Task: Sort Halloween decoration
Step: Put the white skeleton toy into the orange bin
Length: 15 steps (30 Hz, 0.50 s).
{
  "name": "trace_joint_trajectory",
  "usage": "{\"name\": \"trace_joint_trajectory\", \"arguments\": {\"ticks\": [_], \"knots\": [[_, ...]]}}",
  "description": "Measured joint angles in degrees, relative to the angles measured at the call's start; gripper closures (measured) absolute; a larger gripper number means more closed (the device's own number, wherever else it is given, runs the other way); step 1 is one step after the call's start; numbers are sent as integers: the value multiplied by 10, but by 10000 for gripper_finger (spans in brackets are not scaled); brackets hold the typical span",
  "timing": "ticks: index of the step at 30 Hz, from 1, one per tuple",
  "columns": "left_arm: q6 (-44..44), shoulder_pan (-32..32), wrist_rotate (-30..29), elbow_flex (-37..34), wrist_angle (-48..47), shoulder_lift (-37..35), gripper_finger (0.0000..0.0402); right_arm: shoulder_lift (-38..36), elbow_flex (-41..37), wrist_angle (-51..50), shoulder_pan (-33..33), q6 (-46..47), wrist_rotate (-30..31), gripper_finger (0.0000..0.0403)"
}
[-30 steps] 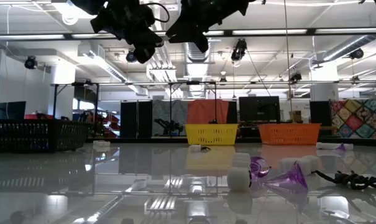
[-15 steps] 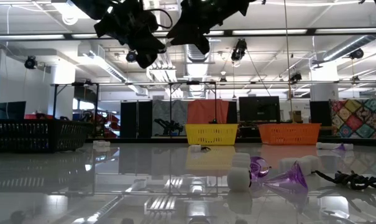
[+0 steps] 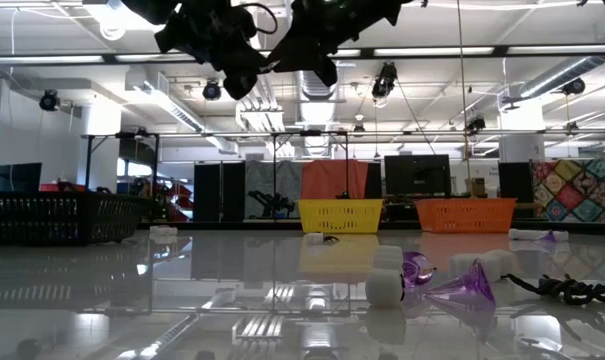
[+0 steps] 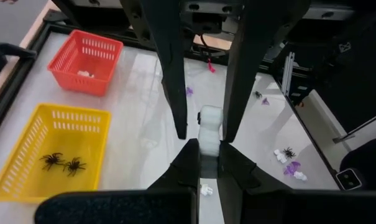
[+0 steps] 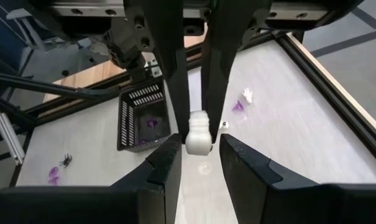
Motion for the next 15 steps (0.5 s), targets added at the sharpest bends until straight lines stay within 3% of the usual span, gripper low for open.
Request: {"name": "trace_joint_trajectory", "arguments": {"ticks": [15], "knots": [[-4, -2, 0, -1, -4, 0, 398, 0, -1, 10, 0, -10, 0, 340]]}}
